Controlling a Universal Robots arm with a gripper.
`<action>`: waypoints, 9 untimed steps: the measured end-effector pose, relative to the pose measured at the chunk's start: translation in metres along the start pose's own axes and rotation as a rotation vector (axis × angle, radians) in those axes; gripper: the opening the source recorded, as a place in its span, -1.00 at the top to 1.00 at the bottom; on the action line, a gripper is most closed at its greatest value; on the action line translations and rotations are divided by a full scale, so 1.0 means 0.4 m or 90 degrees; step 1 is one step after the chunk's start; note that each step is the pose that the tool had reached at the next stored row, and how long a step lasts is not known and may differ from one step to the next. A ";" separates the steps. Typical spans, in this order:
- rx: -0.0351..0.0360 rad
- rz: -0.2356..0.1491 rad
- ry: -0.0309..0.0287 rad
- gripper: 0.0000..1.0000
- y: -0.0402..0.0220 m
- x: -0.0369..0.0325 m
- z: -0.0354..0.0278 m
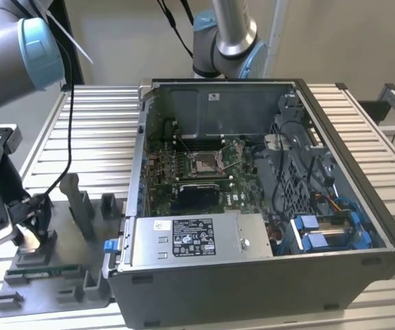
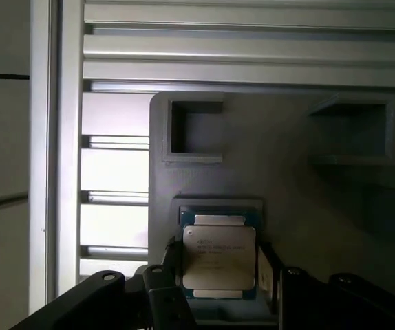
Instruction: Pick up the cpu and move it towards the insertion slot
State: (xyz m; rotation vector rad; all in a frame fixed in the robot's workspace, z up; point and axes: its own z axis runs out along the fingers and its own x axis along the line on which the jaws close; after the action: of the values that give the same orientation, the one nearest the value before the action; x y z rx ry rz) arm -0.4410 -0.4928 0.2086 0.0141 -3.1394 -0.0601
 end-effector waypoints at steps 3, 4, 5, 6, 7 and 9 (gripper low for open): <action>0.0000 0.000 0.0000 1.00 0.001 0.000 -0.016; -0.0001 0.000 0.0000 1.00 0.001 0.000 -0.021; 0.0000 0.000 0.0000 1.00 0.001 0.000 -0.026; -0.0001 0.000 0.0000 1.00 0.001 0.000 -0.032; 0.0000 0.000 0.0001 1.00 0.001 0.000 -0.037; 0.0000 0.000 0.0000 1.00 0.002 0.000 -0.048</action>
State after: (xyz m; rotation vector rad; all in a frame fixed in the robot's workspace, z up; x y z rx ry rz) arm -0.4410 -0.4928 0.2278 0.0141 -3.1393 -0.0602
